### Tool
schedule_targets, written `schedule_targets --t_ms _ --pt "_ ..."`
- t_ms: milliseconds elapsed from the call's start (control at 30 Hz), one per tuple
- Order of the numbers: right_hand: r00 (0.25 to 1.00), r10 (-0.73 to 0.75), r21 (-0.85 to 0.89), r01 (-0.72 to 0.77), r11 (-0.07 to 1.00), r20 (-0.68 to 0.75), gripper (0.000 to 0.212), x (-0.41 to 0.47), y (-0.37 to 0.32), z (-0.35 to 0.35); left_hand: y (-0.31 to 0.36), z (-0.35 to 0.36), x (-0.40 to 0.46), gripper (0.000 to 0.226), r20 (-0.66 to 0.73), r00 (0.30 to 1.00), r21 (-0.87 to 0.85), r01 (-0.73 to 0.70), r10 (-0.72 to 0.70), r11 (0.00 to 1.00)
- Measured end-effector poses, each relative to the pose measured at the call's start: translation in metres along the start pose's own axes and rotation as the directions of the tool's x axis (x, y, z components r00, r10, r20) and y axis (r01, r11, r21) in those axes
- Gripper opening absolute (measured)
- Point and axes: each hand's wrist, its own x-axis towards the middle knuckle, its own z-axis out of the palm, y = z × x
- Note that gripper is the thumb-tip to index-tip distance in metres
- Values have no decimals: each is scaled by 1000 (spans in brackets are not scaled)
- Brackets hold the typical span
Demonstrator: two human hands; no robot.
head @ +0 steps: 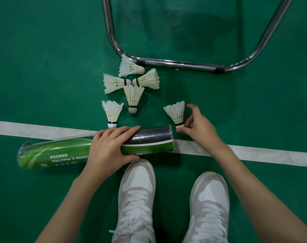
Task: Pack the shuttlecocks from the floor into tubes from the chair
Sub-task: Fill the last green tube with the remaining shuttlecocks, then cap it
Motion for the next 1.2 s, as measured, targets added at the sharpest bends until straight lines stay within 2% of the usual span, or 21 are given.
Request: schedule_targets --t_ms 100,233,300,400,500,567,667,900,1033,1200 --pt "998 -30 -3 29 1000 -58 85 -1 -1 -3 0 1 -1 80 6 1000 1 2 -2 1000" --pt "988 -134 72 140 988 -75 69 8 -8 -8 1 0 -1 80 9 1000 3 2 -2 1000" --pt "989 -135 40 137 990 -58 59 12 -12 -9 1 -1 0 80 14 1000 -6 7 -7 1000" --pt "986 -126 12 128 992 -106 46 16 -14 -12 0 0 1 84 22 1000 -9 8 -8 1000" --pt "989 -47 20 50 999 -140 35 14 -12 -20 1 -1 2 87 25 1000 -11 9 -8 1000" --pt "989 16 100 -2 995 -145 23 9 -9 -25 1 -1 3 87 23 1000 -8 14 -13 1000" --pt "989 80 330 -35 943 -123 12 -3 -4 -27 2 -1 3 86 18 1000 -2 23 -23 1000" --pt "957 200 575 -43 817 -212 18 -39 -5 -30 2 -2 4 86 17 999 3 28 -28 1000" --pt "974 187 675 -51 736 -131 12 -56 -23 -19 0 -2 6 88 -2 999 8 32 -32 999" --pt "996 86 735 -40 676 -24 7 -65 -50 2 1 0 5 88 -12 1000 17 21 -21 1000"
